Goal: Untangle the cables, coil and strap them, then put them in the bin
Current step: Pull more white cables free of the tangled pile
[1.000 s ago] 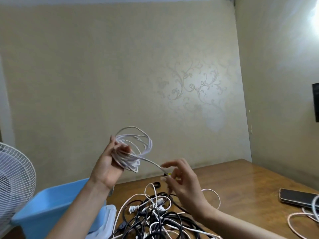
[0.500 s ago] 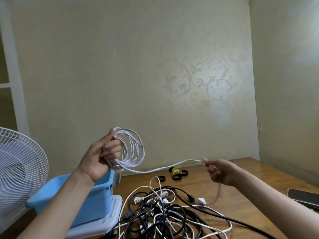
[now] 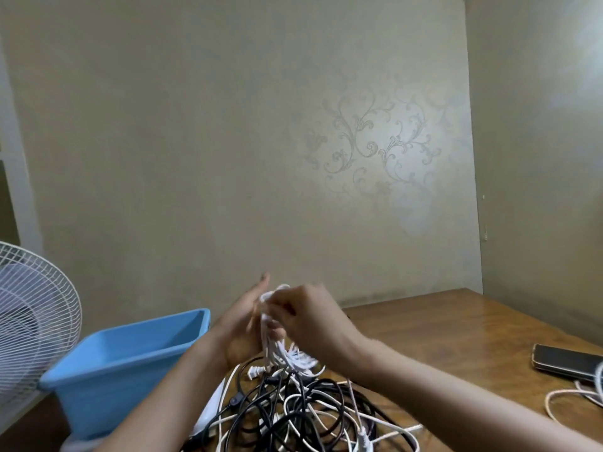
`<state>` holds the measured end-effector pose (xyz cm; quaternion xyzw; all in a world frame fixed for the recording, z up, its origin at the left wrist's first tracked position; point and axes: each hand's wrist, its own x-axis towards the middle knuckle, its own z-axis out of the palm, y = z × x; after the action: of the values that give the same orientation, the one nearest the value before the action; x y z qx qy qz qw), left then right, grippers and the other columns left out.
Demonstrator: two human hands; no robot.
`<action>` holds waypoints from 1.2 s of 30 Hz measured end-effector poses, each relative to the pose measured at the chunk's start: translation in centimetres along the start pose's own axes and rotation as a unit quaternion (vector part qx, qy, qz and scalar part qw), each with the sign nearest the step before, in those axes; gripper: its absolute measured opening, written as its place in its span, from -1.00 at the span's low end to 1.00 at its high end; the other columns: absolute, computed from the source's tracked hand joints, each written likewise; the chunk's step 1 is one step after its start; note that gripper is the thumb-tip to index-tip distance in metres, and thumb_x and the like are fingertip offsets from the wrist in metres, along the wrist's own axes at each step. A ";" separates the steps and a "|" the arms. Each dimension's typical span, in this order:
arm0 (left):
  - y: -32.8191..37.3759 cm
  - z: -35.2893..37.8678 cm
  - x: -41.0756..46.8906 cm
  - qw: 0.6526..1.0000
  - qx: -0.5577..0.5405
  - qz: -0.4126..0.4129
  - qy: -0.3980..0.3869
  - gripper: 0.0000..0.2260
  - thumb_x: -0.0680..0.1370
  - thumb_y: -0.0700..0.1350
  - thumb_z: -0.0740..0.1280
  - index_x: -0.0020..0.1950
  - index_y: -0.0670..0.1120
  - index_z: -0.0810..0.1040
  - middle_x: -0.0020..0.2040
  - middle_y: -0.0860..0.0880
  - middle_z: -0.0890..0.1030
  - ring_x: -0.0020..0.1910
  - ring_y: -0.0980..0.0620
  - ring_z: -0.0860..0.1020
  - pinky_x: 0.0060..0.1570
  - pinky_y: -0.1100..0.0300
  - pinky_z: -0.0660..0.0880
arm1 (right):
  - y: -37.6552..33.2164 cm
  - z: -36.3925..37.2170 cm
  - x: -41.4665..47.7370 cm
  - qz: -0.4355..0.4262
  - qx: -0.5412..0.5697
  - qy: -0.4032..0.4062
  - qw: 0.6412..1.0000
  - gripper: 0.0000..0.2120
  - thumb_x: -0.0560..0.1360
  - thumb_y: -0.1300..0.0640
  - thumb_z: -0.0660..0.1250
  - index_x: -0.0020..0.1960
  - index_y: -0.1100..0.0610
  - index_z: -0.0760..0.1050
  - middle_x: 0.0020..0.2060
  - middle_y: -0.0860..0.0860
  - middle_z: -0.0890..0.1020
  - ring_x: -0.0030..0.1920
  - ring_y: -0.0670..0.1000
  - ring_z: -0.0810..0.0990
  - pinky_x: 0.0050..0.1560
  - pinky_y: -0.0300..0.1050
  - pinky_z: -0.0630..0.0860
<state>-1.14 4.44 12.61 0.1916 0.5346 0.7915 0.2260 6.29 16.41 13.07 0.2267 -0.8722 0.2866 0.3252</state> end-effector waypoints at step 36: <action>2.1 -0.4 -1.9 0.997 0.059 0.052 -0.026 -0.72 0.54 0.03 0.16 -0.22 -0.16 0.37 -0.49 0.01 0.24 -0.62 0.16 0.20 -0.62 0.35 0.17 | 4.3 -3.2 1.4 0.364 0.627 0.007 0.689 -0.82 0.62 0.32 0.03 0.07 0.30 0.40 -0.15 0.22 0.53 -0.30 0.04 0.55 -0.32 -0.13 0.61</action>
<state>-0.15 2.38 14.27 0.2523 0.5635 0.7641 0.1869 4.19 21.31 14.52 0.0410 -0.5016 0.8640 -0.0163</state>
